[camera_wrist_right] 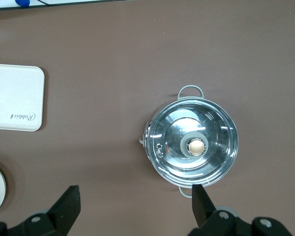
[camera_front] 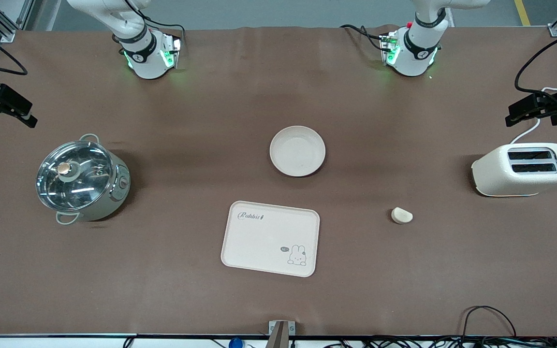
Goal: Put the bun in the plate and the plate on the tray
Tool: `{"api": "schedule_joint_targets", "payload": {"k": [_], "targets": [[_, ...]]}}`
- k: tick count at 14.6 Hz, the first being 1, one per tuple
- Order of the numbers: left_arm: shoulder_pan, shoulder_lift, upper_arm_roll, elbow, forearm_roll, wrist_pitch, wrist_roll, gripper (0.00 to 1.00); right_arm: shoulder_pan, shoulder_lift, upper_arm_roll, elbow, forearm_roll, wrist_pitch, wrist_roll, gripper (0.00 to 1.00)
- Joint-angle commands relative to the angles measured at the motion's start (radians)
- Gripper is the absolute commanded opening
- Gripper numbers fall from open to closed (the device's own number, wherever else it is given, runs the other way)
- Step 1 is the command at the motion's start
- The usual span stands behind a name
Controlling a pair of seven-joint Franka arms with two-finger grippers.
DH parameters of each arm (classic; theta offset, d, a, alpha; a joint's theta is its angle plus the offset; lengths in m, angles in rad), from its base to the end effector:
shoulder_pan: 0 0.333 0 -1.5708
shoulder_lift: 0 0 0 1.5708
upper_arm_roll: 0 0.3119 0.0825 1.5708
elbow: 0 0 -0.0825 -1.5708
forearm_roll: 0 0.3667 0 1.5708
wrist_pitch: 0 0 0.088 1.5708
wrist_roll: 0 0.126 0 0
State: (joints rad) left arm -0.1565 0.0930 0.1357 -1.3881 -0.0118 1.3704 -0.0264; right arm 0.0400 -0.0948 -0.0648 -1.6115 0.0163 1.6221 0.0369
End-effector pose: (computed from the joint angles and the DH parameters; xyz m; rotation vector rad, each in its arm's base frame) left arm 0.5420 -0.0168 0.6164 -3.1334 -0.0063 0.1722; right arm 0.5150 -0.0125 0.6374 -3.1127 0.0961 -0.1637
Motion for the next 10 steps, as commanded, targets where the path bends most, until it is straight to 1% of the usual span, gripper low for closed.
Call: {"api": "schedule_joint_targets", "payload": {"k": [1,7,10], "targets": [[-0.001,0.005,-0.001,0.024,0.016,-0.022,0.0,1.0,-0.006,-0.002,0.002,-0.001,0.01,-0.001,-0.002,1.0],[0.002,0.017,0.005,0.024,0.027,-0.008,-0.018,1.0,-0.006,-0.002,0.002,-0.001,0.01,-0.001,0.0,1.0],[0.003,0.056,0.004,0.02,0.021,0.056,-0.02,1.0,-0.006,-0.002,0.002,-0.001,0.01,-0.004,0.0,1.0]]}}
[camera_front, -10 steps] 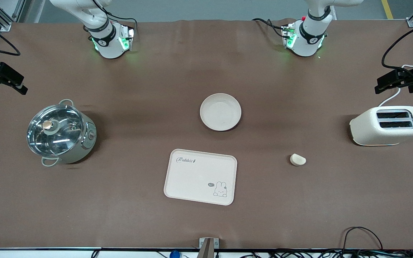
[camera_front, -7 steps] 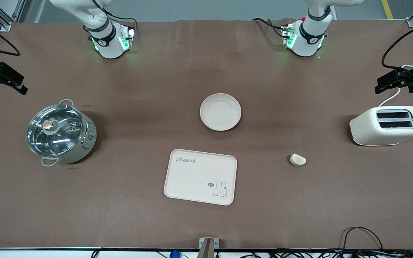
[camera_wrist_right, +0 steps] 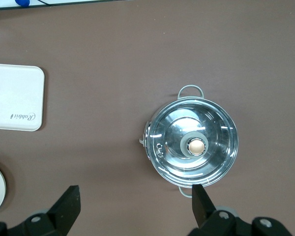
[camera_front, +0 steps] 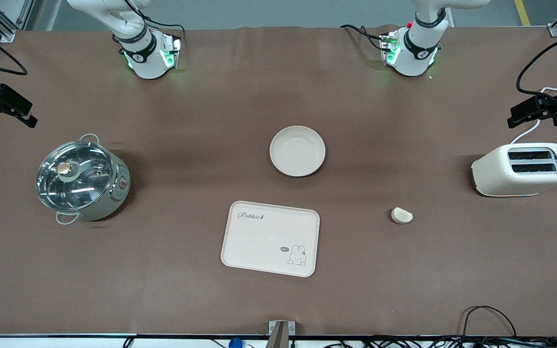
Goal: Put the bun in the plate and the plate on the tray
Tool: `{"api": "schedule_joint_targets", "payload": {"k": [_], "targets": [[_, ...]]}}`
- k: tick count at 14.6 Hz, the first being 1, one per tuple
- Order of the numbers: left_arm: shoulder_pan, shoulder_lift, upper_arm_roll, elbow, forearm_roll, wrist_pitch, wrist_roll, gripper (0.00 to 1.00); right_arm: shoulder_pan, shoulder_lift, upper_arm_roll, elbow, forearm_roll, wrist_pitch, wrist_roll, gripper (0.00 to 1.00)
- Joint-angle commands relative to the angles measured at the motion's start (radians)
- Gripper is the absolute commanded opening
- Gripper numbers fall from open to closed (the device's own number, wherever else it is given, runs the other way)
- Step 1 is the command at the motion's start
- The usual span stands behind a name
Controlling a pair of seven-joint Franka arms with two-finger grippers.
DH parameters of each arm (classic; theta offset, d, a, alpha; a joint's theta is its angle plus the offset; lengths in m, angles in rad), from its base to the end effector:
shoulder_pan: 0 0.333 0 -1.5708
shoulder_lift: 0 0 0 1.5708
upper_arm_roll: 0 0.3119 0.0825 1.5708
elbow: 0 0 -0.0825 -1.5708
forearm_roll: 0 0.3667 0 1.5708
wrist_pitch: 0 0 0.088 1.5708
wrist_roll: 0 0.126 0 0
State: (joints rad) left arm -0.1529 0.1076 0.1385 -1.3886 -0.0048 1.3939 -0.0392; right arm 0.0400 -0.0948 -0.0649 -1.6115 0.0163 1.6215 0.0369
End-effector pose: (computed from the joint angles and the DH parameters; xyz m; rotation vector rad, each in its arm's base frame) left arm 0.5493 -0.0131 0.6100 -3.1246 -0.0377 0.1579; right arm 0.5149 -0.0126 0.6373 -3.1128 0.0962 -0.1628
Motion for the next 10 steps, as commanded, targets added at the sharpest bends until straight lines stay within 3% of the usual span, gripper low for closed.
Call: {"api": "schedule_joint_targets", "payload": {"k": [1,10], "targets": [[0.0,0.067,0.001,0.022,0.016,0.062,-0.005,1.0,-0.006,-0.002,0.002,-0.001,0.01,-0.002,0.0,1.0],[-0.004,0.268,0.0,0.004,0.011,0.273,-0.008,1.0,-0.009,-0.002,0.002,-0.001,0.01,-0.003,-0.002,1.0]]}}
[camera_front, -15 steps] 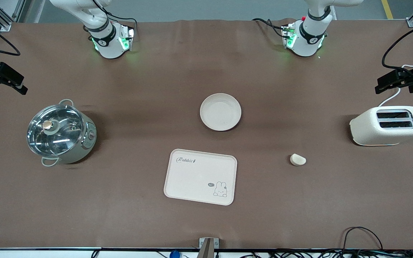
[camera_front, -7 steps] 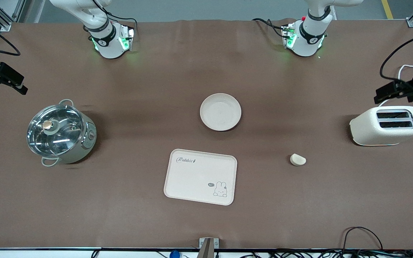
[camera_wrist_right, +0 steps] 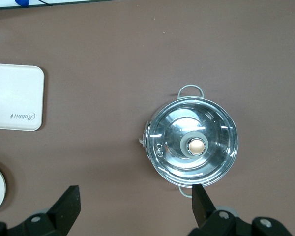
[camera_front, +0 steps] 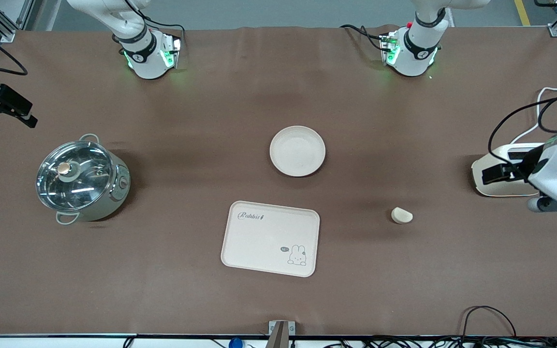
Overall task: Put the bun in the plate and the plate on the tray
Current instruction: 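Reach the left gripper down to the white bun beside the toaster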
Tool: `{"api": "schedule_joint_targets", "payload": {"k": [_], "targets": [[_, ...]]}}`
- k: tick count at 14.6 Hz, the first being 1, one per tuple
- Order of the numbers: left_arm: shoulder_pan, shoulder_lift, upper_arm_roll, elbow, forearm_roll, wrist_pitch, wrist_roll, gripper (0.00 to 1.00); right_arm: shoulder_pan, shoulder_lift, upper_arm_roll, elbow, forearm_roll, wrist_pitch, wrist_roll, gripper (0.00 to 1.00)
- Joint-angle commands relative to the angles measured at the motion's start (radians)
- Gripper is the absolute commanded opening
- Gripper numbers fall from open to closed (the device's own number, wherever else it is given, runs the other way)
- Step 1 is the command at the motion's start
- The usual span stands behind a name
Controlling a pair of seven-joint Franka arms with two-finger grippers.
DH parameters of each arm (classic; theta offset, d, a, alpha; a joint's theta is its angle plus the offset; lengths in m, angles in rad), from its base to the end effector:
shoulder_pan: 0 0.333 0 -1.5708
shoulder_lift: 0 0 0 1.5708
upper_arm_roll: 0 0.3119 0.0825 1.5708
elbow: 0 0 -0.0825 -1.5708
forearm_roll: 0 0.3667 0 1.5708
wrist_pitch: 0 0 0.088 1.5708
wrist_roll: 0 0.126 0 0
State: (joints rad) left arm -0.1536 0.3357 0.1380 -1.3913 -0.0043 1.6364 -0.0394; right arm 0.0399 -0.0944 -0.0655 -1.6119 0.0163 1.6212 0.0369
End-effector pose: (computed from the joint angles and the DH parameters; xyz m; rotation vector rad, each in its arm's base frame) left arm 0.6311 -0.0224 0.4930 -3.0948 -0.0288 0.1336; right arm 0.5150 -0.0129 0.6369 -3.1128 0.0973 -0.1611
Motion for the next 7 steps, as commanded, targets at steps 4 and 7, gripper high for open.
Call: {"api": "schedule_joint_targets", "payload": {"k": [4,7], "targets": [[-0.009,0.066,-0.003,-0.124,0.004,0.201,-0.01,1.0,-0.006,-0.002,0.003,0.0,0.01,0.0,-0.002,1.0],[-0.02,0.072,-0.011,-0.257,0.003,0.392,-0.066,1.0,-0.009,-0.002,0.003,0.0,0.01,-0.001,0.0,1.0]]}}
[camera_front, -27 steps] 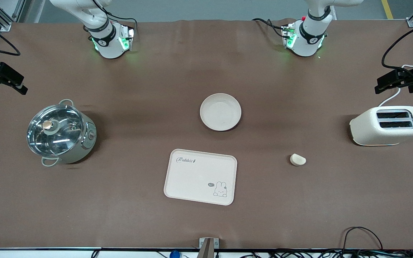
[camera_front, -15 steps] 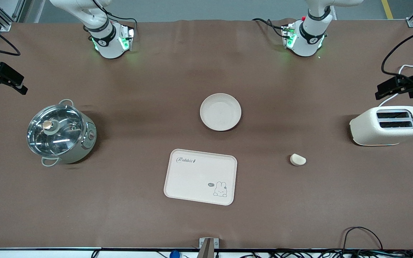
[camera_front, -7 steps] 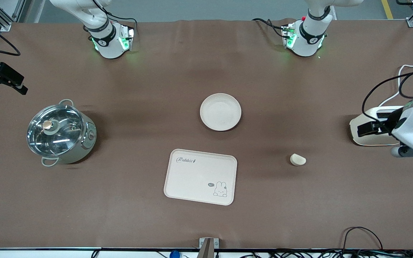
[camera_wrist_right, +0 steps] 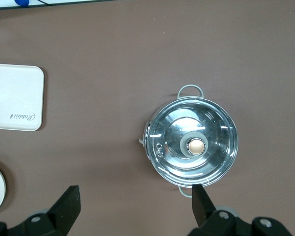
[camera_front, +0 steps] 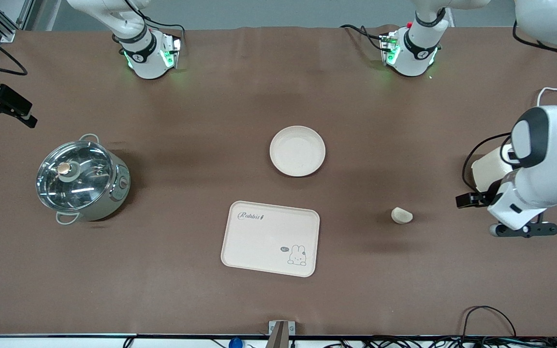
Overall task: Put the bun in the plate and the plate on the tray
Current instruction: 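Reach the left gripper down to the white bun beside the toaster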
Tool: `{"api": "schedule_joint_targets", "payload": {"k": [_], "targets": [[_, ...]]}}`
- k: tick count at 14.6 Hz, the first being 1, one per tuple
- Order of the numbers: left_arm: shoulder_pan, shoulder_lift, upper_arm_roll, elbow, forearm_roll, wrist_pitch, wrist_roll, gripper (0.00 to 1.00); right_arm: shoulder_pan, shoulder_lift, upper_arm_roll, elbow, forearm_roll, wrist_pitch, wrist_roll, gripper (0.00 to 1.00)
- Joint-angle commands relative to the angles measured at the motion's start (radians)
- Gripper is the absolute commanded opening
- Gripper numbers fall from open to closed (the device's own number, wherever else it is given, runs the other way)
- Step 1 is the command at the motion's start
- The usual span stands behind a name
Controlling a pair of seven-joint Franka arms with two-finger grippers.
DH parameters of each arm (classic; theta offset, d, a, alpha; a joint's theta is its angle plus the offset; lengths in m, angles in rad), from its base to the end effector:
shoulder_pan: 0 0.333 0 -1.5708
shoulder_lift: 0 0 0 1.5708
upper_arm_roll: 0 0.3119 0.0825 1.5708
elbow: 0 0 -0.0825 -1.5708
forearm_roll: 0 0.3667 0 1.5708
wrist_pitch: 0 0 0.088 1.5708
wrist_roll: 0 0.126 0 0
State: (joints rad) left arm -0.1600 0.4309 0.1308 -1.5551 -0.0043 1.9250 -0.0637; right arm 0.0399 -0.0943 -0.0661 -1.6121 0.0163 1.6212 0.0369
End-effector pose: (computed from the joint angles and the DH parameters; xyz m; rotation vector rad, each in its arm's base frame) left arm 0.6534 -0.0298 0.3804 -3.0867 -0.0399 0.0849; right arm 0.5150 -0.0133 0.6368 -3.1128 0.0983 -0.1606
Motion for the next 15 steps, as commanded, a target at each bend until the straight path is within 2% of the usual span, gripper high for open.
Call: {"api": "schedule_joint_targets", "payload": {"k": [1,5,7,15], "targets": [[-0.022,-0.011,-0.008,-0.129,0.003,0.173,-0.069,1.0,-0.009,-0.002,0.002,0.0,0.011,-0.001,0.0,1.0],[-0.021,0.078,-0.069,-0.166,-0.046,0.307,-0.102,1.0,-0.009,-0.002,0.002,0.0,0.011,-0.001,0.0,1.0],[-0.033,0.13,-0.077,-0.165,-0.063,0.365,-0.102,1.0,-0.009,-0.002,0.002,0.0,0.011,-0.001,0.0,1.0],[-0.033,0.224,-0.128,-0.154,-0.102,0.454,-0.113,1.0,-0.009,-0.002,0.002,0.0,0.011,-0.001,0.0,1.0]]}}
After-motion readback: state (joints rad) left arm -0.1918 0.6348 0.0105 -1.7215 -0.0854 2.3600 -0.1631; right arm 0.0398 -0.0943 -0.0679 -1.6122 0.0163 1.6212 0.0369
